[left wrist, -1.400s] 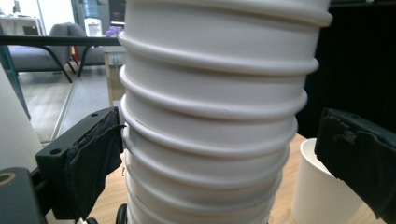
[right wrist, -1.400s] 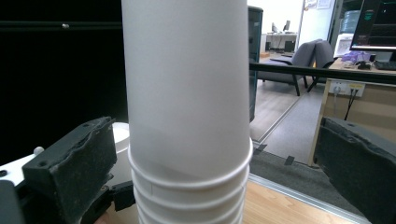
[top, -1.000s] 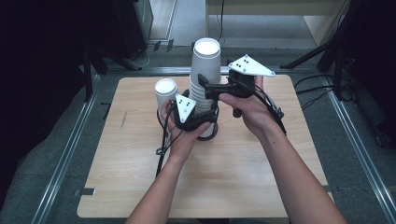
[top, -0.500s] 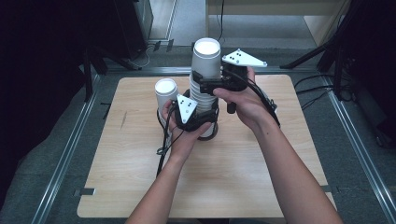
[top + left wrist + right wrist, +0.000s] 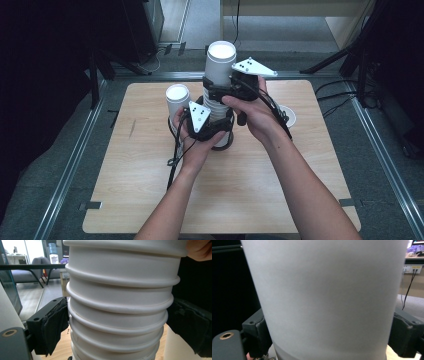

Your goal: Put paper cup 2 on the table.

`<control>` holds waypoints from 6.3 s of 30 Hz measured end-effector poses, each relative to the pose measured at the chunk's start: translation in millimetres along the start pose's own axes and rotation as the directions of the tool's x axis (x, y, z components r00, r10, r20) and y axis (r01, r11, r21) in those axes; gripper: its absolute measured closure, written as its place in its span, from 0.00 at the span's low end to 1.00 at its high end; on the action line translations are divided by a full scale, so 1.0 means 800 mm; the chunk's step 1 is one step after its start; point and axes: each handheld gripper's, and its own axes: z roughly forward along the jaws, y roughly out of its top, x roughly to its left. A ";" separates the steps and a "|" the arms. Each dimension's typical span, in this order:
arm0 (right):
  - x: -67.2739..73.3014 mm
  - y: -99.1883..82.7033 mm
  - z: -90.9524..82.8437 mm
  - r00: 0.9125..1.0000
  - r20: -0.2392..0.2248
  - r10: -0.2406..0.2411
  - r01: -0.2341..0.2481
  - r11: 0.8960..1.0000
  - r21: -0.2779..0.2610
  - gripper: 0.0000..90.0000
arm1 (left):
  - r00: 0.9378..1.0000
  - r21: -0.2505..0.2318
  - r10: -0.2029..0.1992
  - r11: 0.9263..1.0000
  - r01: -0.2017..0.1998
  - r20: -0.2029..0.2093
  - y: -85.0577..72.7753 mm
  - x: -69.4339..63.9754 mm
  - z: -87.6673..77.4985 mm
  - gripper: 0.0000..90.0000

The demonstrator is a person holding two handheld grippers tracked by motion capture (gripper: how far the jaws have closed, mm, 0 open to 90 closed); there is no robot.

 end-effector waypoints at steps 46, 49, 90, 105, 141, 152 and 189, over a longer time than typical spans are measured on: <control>0.024 0.062 -0.022 0.996 0.093 -0.007 0.025 0.981 -0.193 0.14 | 1.000 0.001 -0.002 1.000 0.002 0.003 -0.001 0.001 -0.001 0.07; 0.028 0.069 -0.027 0.995 0.096 -0.014 0.034 0.976 -0.215 0.14 | 1.000 0.000 -0.001 1.000 0.001 0.003 -0.001 0.001 -0.001 0.07; -0.013 0.056 -0.117 0.982 0.189 0.004 0.050 0.958 -0.283 0.14 | 0.997 0.038 0.018 0.999 -0.022 0.081 0.019 -0.008 -0.043 0.01; -0.012 0.001 -0.146 0.968 0.241 -0.065 0.125 0.962 -0.241 0.14 | 0.991 0.044 0.009 0.999 -0.015 0.136 0.017 -0.017 -0.087 0.00; 0.021 -0.169 -0.167 0.922 0.265 -0.282 0.306 0.951 -0.051 0.13 | 0.984 0.122 0.018 0.992 -0.040 0.175 -0.025 -0.016 -0.165 0.00; 0.018 -0.206 -0.158 0.853 0.313 -0.417 0.426 0.904 0.043 0.13 | 0.973 0.150 0.006 0.988 -0.042 0.232 -0.036 -0.021 -0.163 0.00; 0.036 -0.255 -0.156 0.583 0.215 -0.783 0.793 0.606 0.059 0.13 | 0.923 0.200 0.131 0.956 -0.214 0.361 -0.053 -0.062 -0.161 0.06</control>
